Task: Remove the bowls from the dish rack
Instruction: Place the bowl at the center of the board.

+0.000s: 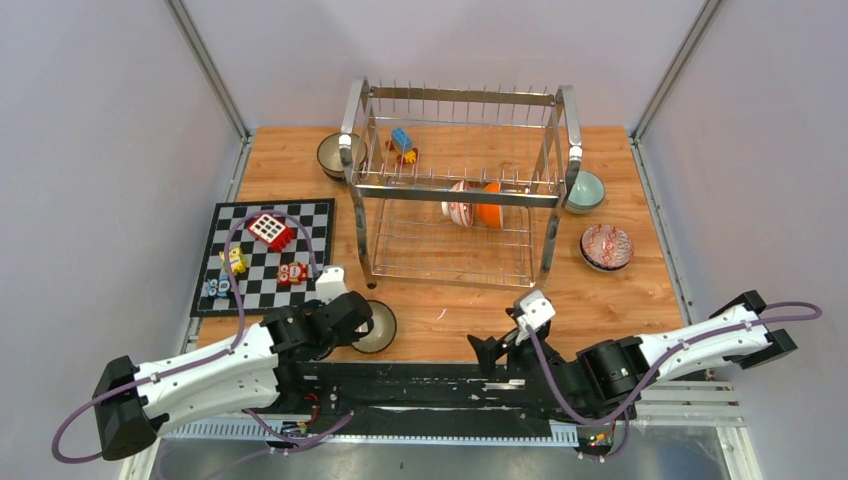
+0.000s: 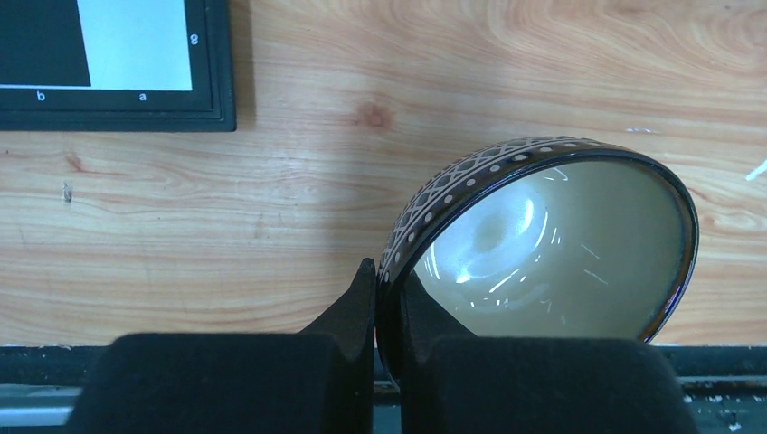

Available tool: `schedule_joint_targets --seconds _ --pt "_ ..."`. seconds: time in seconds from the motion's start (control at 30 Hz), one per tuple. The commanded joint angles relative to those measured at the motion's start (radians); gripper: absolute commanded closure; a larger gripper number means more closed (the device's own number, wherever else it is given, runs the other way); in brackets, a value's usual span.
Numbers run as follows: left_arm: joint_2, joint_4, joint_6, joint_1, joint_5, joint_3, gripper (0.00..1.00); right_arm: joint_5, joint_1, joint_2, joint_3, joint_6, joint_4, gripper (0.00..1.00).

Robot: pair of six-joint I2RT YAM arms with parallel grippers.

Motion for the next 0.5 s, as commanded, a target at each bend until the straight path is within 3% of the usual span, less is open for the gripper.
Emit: schedule_joint_targets --seconds 0.0,0.37,0.47 --pt "0.020 0.035 -0.077 0.046 -0.007 0.000 1.00 0.098 -0.008 -0.076 -0.046 0.112 -0.038 0.07" --pt "0.041 0.014 -0.129 0.095 -0.005 -0.019 1.00 0.124 -0.008 -0.054 -0.041 0.153 -0.075 0.07" --pt "0.036 0.014 -0.128 0.103 0.007 -0.029 0.95 0.131 -0.008 -0.042 -0.034 0.161 -0.083 0.07"
